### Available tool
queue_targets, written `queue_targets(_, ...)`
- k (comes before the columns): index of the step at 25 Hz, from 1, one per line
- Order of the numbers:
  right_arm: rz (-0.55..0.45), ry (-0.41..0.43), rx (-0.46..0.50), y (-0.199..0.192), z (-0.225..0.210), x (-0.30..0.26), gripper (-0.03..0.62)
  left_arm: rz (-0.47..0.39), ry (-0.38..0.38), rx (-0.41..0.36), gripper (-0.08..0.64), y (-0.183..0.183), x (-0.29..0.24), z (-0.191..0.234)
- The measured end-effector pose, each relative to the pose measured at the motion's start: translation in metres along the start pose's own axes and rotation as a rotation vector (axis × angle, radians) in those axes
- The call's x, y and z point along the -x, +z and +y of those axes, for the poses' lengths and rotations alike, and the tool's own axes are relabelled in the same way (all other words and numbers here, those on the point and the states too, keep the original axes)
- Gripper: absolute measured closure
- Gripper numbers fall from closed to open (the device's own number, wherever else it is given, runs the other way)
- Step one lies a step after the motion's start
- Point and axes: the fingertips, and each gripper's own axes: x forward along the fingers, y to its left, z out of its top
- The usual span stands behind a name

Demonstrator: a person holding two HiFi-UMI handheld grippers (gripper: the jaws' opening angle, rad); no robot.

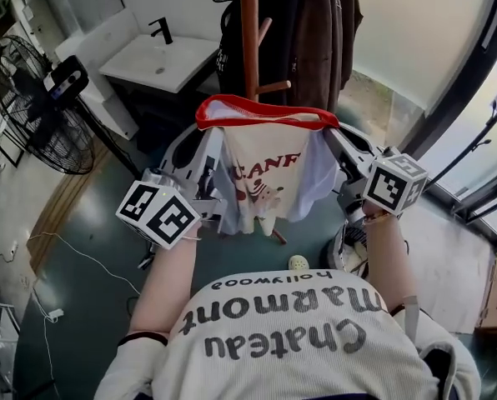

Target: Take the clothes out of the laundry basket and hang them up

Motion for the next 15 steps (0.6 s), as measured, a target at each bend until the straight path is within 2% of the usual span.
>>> queue_targets(7, -0.021, 0.078, -0.005, 0.04, -0.045, -0.025, 0.546, -0.059, 0.066, -0.031, 0.541, 0.019, -0.044, 0.0)
queue_targets(15, -0.048, 0.135, 0.093, 0.059, -0.038, -0.025, 0.548, -0.115, 0.148, -0.053, 0.541, 0.021, -0.036, 0.0)
